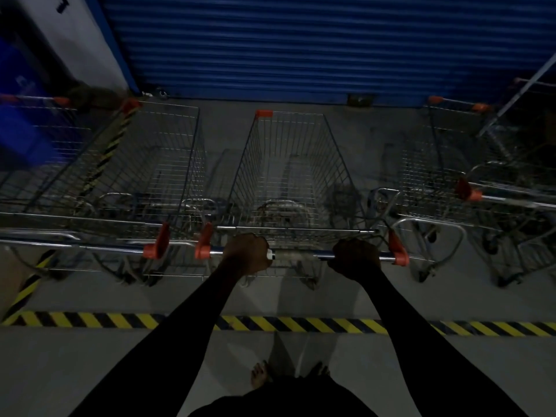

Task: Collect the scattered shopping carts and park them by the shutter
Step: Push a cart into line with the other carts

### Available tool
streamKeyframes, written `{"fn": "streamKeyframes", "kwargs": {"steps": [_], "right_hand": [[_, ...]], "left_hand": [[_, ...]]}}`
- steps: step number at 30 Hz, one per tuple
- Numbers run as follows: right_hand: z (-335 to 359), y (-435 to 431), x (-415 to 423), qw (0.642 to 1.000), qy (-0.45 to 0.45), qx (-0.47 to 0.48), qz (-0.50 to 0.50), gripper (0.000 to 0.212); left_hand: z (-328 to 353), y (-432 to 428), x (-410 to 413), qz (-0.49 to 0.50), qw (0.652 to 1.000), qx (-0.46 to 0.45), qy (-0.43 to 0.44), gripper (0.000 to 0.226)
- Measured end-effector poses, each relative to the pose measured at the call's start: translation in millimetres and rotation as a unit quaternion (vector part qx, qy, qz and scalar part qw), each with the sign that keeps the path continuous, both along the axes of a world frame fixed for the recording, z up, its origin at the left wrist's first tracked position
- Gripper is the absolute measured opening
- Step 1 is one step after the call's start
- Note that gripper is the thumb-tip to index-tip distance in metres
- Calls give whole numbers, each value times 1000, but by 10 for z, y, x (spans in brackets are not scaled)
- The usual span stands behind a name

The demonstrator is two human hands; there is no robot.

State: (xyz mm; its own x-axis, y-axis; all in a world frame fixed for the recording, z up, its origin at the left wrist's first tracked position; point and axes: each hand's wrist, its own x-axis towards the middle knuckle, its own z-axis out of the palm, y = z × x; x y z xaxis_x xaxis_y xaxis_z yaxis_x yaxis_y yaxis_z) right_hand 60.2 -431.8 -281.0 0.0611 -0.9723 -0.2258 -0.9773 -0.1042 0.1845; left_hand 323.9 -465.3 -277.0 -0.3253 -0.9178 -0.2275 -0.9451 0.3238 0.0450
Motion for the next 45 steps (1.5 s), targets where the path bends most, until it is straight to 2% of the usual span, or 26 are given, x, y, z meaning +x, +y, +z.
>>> {"fn": "streamKeyframes", "kwargs": {"steps": [9, 19, 26, 30, 33, 36, 39, 45], "right_hand": [[-40, 4, -3, 1000, 2, -19, -8, 49], [-29, 2, -8, 1000, -7, -10, -12, 46], [18, 20, -4, 998, -56, -6, -24, 46], [41, 56, -13, 997, -78, -19, -3, 46], [-1, 109, -25, 998, -58, -16, 18, 58], [-4, 196, -56, 987, -151, -51, -1, 62], [98, 287, -77, 966, -242, -85, -36, 66], [243, 481, -392, 946, -280, -156, -51, 60]], "left_hand": [[-16, 21, 9, -12, 1000, -24, 2, 34], [8, 15, -15, 4, 1000, 4, -7, 35], [22, 34, -22, 6, 1000, 2, 3, 35], [72, 9, -13, -8, 999, 42, 24, 42], [87, 15, 11, -7, 996, 64, 62, 53], [102, 55, -57, 3, 993, 58, 101, 74], [131, 50, -299, 0, 991, 14, 131, 89], [352, 39, -1156, -74, 983, -29, 167, 80]]}}
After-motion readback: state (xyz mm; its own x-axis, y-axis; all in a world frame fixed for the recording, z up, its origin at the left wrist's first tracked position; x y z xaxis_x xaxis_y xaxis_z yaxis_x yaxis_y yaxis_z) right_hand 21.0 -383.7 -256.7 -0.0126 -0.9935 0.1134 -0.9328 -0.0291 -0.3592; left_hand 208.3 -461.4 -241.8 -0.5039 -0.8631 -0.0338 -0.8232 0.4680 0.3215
